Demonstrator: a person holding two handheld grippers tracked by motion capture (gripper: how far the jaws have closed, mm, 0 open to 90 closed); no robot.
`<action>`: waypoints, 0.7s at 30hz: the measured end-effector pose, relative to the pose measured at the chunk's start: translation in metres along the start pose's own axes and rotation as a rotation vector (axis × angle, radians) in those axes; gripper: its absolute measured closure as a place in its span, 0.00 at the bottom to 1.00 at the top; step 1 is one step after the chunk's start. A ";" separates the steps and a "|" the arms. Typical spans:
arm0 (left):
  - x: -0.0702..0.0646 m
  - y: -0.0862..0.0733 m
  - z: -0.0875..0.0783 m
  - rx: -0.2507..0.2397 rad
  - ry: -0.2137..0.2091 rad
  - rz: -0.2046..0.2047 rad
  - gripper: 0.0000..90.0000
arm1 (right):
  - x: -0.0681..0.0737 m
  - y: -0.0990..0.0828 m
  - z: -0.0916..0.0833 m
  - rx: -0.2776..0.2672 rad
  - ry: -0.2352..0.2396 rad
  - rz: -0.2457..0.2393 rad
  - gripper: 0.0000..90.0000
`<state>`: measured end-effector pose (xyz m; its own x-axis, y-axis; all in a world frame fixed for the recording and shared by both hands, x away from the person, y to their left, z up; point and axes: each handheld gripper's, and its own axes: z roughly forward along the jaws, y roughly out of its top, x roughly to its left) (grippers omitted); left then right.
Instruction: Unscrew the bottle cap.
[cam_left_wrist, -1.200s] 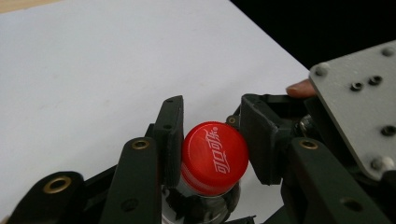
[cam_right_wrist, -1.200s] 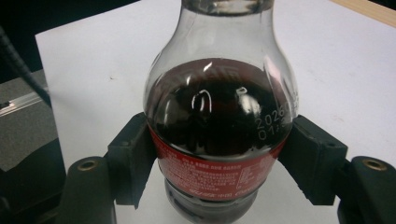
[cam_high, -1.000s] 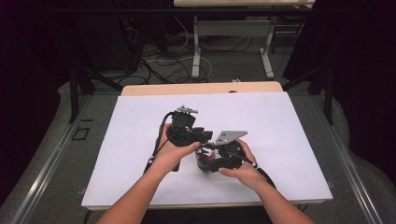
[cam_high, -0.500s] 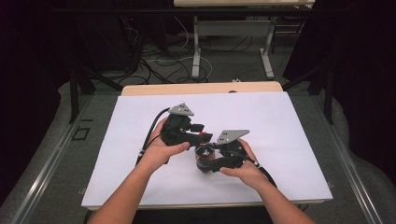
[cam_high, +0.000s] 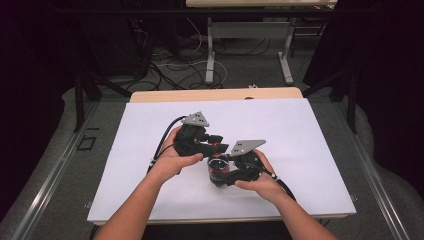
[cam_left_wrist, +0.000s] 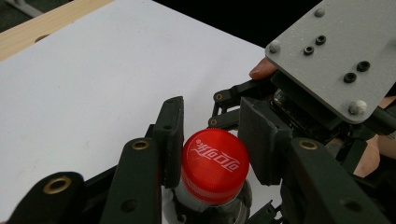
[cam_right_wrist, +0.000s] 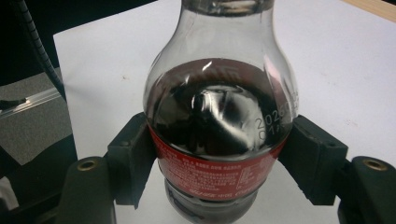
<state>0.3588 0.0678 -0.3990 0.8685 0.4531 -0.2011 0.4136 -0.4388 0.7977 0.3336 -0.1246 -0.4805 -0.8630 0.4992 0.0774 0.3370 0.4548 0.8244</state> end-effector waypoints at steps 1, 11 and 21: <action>0.000 0.000 0.000 0.005 0.010 0.000 0.68 | 0.000 0.000 0.000 0.002 -0.001 0.004 0.34; -0.012 0.005 0.007 0.002 0.170 -0.221 0.69 | 0.000 0.000 0.000 0.015 -0.051 0.022 0.34; -0.012 0.010 0.007 -0.023 0.153 -0.228 0.61 | -0.002 -0.001 -0.001 0.011 -0.064 0.026 0.34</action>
<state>0.3542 0.0529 -0.3925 0.7016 0.6510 -0.2898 0.5859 -0.2955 0.7546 0.3346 -0.1263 -0.4807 -0.8283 0.5568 0.0626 0.3634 0.4488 0.8164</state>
